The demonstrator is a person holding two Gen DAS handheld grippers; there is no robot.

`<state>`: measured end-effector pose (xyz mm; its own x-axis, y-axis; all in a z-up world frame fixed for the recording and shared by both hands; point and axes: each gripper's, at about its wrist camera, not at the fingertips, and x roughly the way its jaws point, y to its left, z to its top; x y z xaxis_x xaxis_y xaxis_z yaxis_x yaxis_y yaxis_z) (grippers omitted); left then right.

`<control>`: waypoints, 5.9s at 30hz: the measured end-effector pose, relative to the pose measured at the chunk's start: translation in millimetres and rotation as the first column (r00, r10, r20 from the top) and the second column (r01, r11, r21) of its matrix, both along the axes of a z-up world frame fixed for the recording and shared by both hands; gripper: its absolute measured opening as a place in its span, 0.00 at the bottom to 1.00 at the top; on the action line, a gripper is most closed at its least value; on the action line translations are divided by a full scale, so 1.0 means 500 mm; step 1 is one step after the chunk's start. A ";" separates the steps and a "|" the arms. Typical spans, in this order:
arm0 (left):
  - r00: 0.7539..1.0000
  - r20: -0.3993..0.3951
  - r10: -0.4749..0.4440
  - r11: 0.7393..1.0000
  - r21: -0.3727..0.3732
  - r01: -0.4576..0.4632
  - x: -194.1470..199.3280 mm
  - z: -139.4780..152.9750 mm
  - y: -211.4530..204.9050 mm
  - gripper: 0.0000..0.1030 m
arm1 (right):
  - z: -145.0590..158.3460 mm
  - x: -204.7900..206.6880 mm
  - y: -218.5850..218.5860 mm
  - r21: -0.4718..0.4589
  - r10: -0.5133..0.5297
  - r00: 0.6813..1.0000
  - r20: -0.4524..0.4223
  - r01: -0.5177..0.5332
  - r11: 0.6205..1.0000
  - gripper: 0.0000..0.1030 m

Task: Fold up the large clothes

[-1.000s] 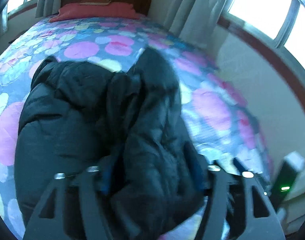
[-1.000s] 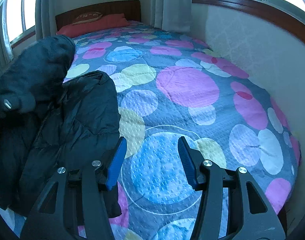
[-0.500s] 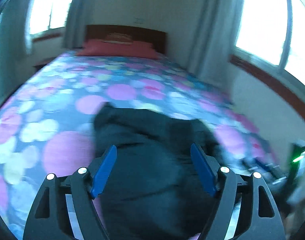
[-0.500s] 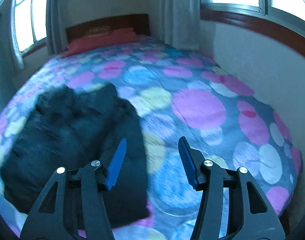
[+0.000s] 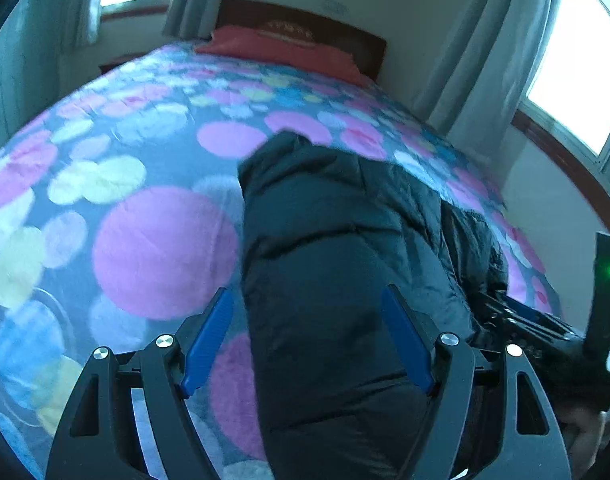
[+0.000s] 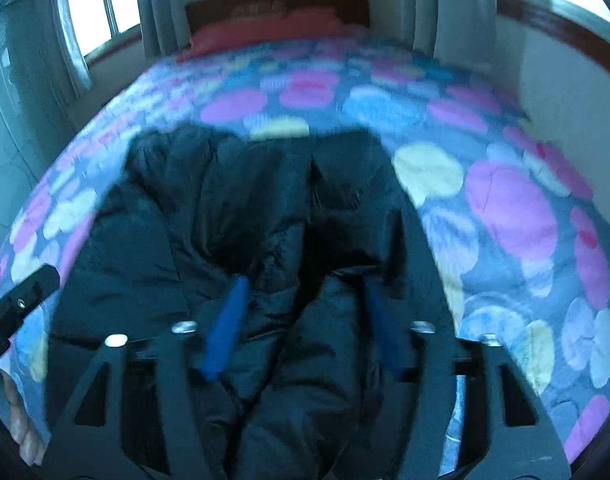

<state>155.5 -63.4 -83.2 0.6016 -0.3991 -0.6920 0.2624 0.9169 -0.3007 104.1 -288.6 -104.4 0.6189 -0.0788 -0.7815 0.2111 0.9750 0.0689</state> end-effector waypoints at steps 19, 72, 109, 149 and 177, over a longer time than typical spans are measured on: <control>0.999 -0.031 -0.030 0.999 -0.046 0.029 0.021 -0.045 -0.047 0.77 | 0.015 -0.021 -0.072 0.092 -0.074 0.995 0.073 0.068 0.993 0.41; 0.997 -0.022 -0.070 0.989 0.130 0.072 0.049 -0.106 -0.099 0.76 | -0.127 -0.036 -0.082 0.114 -0.034 0.999 -0.004 0.035 0.993 0.11; 0.994 -0.031 0.100 0.987 0.126 -0.095 0.125 -0.076 -0.145 0.78 | -0.072 0.096 -0.034 -0.041 -0.041 0.997 0.073 0.044 0.998 0.44; 0.994 -0.019 0.111 0.984 0.141 -0.108 0.138 -0.107 -0.146 0.80 | -0.101 0.104 -0.040 -0.045 -0.082 0.991 0.102 0.087 0.995 0.53; 0.921 -0.348 0.174 0.858 -0.406 -0.315 0.057 -0.158 0.080 0.81 | -0.126 -0.023 -0.253 0.356 -0.251 0.968 0.023 0.227 0.906 0.76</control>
<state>184.0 -23.6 -162.2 0.5223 -0.5728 -0.6318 -0.1156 0.6865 -0.7179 92.6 -415.3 -167.5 0.6672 0.0385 -0.7438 0.4178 0.8074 0.4166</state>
